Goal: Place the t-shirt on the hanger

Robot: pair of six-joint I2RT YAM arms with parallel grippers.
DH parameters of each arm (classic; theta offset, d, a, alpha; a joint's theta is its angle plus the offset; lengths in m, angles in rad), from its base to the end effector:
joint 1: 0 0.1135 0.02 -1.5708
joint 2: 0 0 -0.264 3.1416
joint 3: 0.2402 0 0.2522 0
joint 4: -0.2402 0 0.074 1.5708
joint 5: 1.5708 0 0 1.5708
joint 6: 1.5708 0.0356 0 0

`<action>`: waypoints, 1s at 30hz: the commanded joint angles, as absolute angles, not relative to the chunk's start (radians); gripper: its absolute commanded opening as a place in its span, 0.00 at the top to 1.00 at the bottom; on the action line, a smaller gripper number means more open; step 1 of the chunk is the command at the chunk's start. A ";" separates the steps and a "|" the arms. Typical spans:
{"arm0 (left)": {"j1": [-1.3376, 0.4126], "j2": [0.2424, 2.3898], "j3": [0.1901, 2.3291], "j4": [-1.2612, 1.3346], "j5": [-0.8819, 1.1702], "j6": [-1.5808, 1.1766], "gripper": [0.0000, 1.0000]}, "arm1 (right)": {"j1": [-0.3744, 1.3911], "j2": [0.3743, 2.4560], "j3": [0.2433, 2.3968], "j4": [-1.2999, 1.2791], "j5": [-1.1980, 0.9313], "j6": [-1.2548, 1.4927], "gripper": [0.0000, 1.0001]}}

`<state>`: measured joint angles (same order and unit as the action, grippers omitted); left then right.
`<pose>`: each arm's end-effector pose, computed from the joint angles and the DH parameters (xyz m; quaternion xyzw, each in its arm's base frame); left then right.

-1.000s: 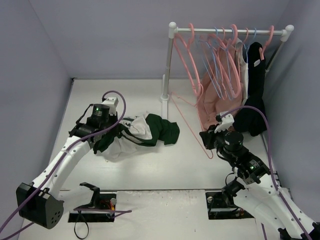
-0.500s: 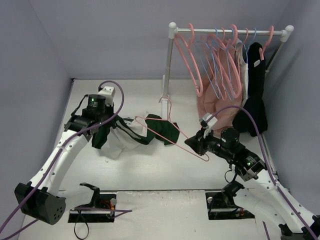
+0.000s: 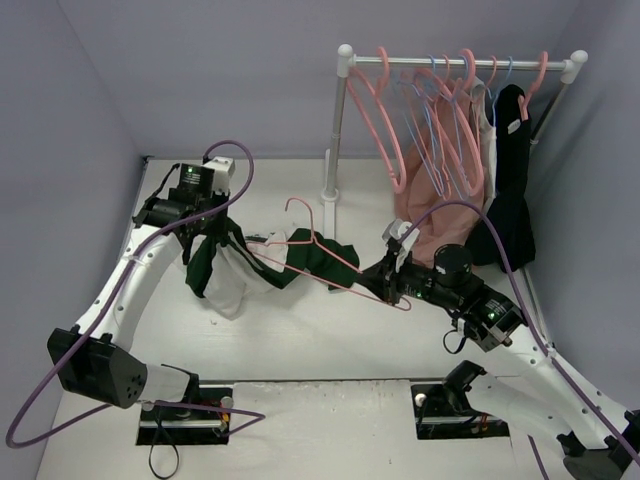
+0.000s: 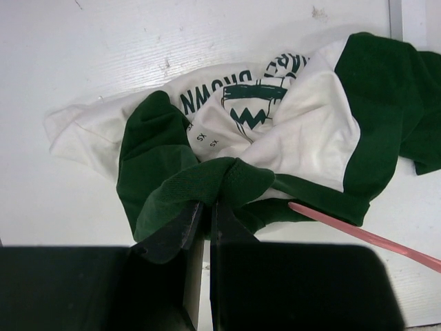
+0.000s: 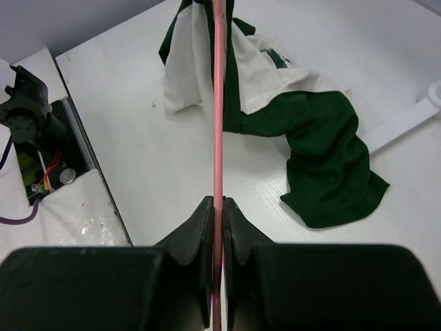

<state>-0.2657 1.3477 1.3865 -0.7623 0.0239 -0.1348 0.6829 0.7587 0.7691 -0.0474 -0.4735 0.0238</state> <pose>0.2759 -0.0760 0.3679 0.0645 0.9093 -0.0924 0.4007 0.1281 0.1251 0.3538 -0.3805 0.6096 0.3919 0.5744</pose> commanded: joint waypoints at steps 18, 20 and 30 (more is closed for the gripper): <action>-0.256 1.358 1.467 -0.778 0.146 -0.147 1.00 | 0.693 0.847 0.834 0.178 -0.505 -0.017 1.00; -0.257 1.355 1.471 -0.779 0.172 -0.150 1.00 | 0.694 0.860 0.827 0.213 -0.501 -0.015 1.00; -0.256 1.345 1.561 -0.804 0.238 -0.132 1.00 | 0.693 0.960 0.820 0.444 -0.581 0.021 1.00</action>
